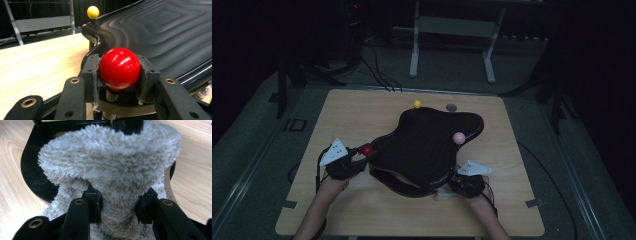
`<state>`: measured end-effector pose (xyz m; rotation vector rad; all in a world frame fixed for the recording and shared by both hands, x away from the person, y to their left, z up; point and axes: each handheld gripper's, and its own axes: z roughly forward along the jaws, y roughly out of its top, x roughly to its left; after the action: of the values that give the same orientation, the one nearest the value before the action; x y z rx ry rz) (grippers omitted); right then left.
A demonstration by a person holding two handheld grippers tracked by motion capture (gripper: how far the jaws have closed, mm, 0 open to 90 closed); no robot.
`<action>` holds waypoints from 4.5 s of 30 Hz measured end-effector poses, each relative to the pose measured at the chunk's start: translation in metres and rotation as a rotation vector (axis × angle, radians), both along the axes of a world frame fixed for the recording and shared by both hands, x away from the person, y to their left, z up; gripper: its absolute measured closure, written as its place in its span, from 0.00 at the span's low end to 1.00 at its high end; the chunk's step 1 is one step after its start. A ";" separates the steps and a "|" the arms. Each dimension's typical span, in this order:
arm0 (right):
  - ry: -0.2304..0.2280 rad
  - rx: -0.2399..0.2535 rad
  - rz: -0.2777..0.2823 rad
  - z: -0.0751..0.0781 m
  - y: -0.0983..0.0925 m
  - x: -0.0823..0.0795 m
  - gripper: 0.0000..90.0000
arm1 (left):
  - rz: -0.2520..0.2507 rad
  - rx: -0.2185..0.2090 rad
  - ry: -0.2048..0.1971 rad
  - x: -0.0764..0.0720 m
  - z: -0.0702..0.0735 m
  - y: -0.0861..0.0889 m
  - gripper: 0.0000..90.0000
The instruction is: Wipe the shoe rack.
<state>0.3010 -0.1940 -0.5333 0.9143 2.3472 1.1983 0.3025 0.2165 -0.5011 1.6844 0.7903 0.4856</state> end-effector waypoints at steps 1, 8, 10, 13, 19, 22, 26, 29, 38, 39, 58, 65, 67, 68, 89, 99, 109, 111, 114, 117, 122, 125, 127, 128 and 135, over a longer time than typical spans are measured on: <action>-0.002 0.002 -0.002 0.002 0.000 0.000 0.68 | -0.003 0.000 0.000 0.000 0.000 0.000 0.65; -0.018 0.011 -0.006 0.015 -0.003 -0.003 0.66 | -0.005 -0.004 -0.002 0.000 0.000 0.000 0.65; -0.030 0.015 -0.006 0.021 -0.004 -0.005 0.65 | -0.003 0.000 -0.003 0.000 0.000 0.000 0.65; -0.067 0.049 -0.008 0.035 -0.008 -0.009 0.64 | -0.003 -0.001 -0.004 -0.001 0.000 0.000 0.65; -0.184 0.146 -0.010 0.079 -0.013 -0.018 0.62 | -0.004 -0.002 -0.008 0.000 -0.001 0.000 0.65; -0.229 0.163 -0.010 0.093 -0.011 -0.016 0.63 | -0.003 0.004 -0.007 0.000 0.000 0.000 0.65; -0.198 0.161 -0.014 0.084 -0.008 -0.009 0.69 | -0.001 0.003 -0.008 0.000 0.000 0.000 0.65; -0.186 0.148 -0.015 0.077 -0.007 -0.008 0.70 | -0.001 0.001 -0.010 0.000 -0.001 0.000 0.65; -0.112 0.074 -0.006 0.040 -0.002 0.000 0.70 | 0.003 0.004 -0.014 0.000 -0.001 0.000 0.65; -0.101 0.068 -0.009 0.035 -0.001 0.000 0.70 | 0.003 0.004 -0.013 0.000 -0.001 0.000 0.65; 0.004 0.018 -0.011 0.005 -0.001 0.004 0.63 | 0.001 -0.002 -0.011 0.000 -0.001 0.000 0.65; -0.045 0.033 -0.014 0.028 -0.002 -0.001 0.61 | 0.005 0.008 -0.012 -0.001 0.000 -0.001 0.65; -0.079 0.062 -0.014 0.043 -0.005 -0.004 0.60 | 0.006 0.010 -0.015 -0.001 0.000 -0.001 0.65; -0.094 0.077 -0.015 0.049 -0.006 -0.006 0.60 | 0.007 0.010 -0.016 -0.001 0.000 -0.001 0.65; -0.151 0.134 -0.031 0.062 -0.003 -0.005 0.69 | 0.014 0.014 -0.020 -0.002 0.000 -0.002 0.65; -0.010 0.019 -0.016 0.002 0.000 0.005 0.68 | 0.010 0.013 -0.020 -0.001 0.000 -0.002 0.65; 0.019 0.006 0.017 -0.003 -0.009 0.005 0.67 | 0.010 0.016 -0.019 -0.002 0.000 -0.001 0.65; 0.023 0.011 0.016 -0.003 -0.012 0.003 0.68 | 0.008 0.016 -0.021 -0.002 0.000 -0.001 0.65; 0.021 -0.003 0.018 0.000 -0.016 -0.002 0.72 | 0.008 0.017 -0.021 -0.002 0.000 -0.001 0.65; 0.019 -0.007 0.010 0.003 -0.021 -0.004 0.75 | 0.009 0.019 -0.023 -0.002 0.000 -0.001 0.65; -0.001 0.015 -0.038 0.018 -0.040 -0.009 0.76 | 0.013 0.017 -0.025 -0.002 0.000 -0.002 0.65; -0.035 0.024 -0.085 0.030 -0.055 -0.009 0.77 | 0.013 0.017 -0.026 -0.002 0.000 -0.002 0.65; -0.062 0.033 -0.124 0.042 -0.069 -0.007 0.77 | 0.014 0.017 -0.024 -0.002 0.000 -0.002 0.65; -0.075 0.040 -0.143 0.049 -0.075 -0.006 0.77 | 0.013 0.017 -0.024 -0.002 0.000 -0.002 0.65; -0.225 0.074 -0.232 0.114 -0.105 0.001 0.77 | 0.013 0.017 -0.023 -0.002 0.000 -0.002 0.65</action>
<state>0.3018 -0.2989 -0.4189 0.9890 1.9737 1.2294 0.3008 0.2147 -0.5011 1.6881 0.7825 0.5208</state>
